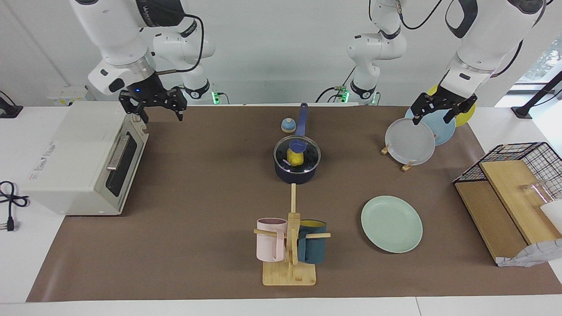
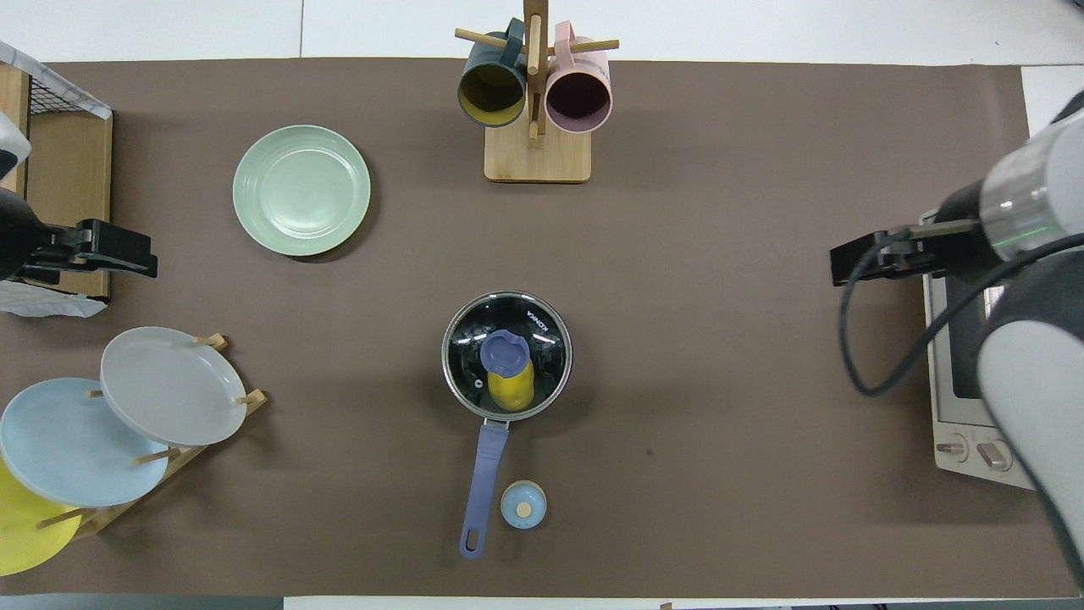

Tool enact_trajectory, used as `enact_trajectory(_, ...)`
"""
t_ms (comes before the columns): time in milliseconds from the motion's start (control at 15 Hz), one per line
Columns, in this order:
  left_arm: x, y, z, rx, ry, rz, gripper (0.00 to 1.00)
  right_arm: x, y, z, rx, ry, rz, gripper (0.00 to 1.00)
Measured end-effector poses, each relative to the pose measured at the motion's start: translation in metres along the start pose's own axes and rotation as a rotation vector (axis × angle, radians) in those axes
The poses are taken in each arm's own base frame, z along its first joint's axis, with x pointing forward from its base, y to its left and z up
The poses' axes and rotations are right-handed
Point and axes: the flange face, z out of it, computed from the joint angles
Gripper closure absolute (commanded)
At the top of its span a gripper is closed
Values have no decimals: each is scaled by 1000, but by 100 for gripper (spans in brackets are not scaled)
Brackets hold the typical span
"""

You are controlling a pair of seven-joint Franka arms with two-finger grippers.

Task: Transfer potato from pot to plate
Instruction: 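Reach the right gripper over the glass lid on the saucepan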

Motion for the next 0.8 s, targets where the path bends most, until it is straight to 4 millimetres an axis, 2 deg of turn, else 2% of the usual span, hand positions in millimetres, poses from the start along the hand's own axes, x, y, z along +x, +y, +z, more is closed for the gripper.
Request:
enact_trajectory(200, 0, 0, 0, 0, 0, 0, 0, 5, -92, 17, 2, -3, -17, 0)
enact_trajectory(467, 0, 0, 0, 0, 0, 0, 0, 19, -226, 83, -39, 46, -49, 0)
enact_trajectory(600, 0, 0, 0, 0, 0, 0, 0, 15, -271, 113, -27, 71, -40, 0)
enact_trajectory(800, 0, 0, 0, 0, 0, 0, 0, -2, -321, 141, -22, 94, -63, 0)
